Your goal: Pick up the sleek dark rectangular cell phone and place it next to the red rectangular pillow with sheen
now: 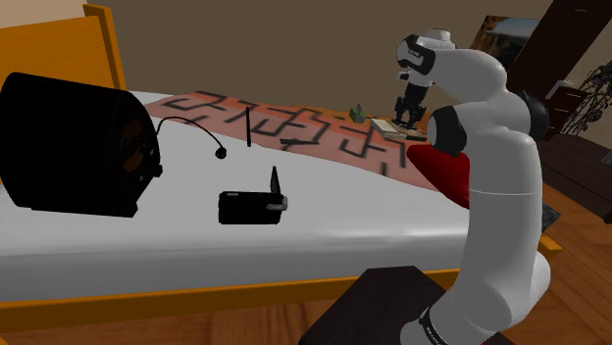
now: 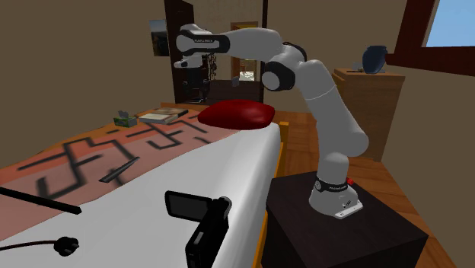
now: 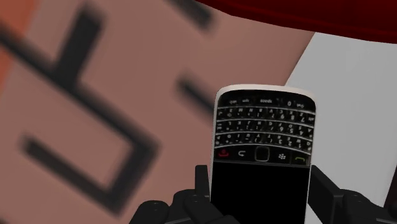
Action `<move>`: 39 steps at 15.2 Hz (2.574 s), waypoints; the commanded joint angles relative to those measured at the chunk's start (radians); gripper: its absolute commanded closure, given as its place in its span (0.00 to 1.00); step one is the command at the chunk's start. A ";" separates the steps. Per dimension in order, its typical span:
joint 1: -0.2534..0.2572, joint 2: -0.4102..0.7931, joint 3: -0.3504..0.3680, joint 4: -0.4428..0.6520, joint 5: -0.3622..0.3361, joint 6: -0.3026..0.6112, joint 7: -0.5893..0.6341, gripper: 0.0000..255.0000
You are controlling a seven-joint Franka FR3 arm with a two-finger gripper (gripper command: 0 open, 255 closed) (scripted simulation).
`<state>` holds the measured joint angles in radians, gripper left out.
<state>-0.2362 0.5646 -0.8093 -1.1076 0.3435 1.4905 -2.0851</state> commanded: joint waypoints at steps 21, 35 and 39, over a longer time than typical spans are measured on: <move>0.037 0.046 0.018 -0.227 0.032 0.247 -0.032 1.00; 0.051 0.090 0.042 -0.358 0.068 0.407 -0.055 1.00; 0.049 0.109 0.052 -0.383 0.082 0.448 -0.063 1.00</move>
<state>-0.1903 0.6729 -0.7584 -1.4780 0.4230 1.9249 -2.1460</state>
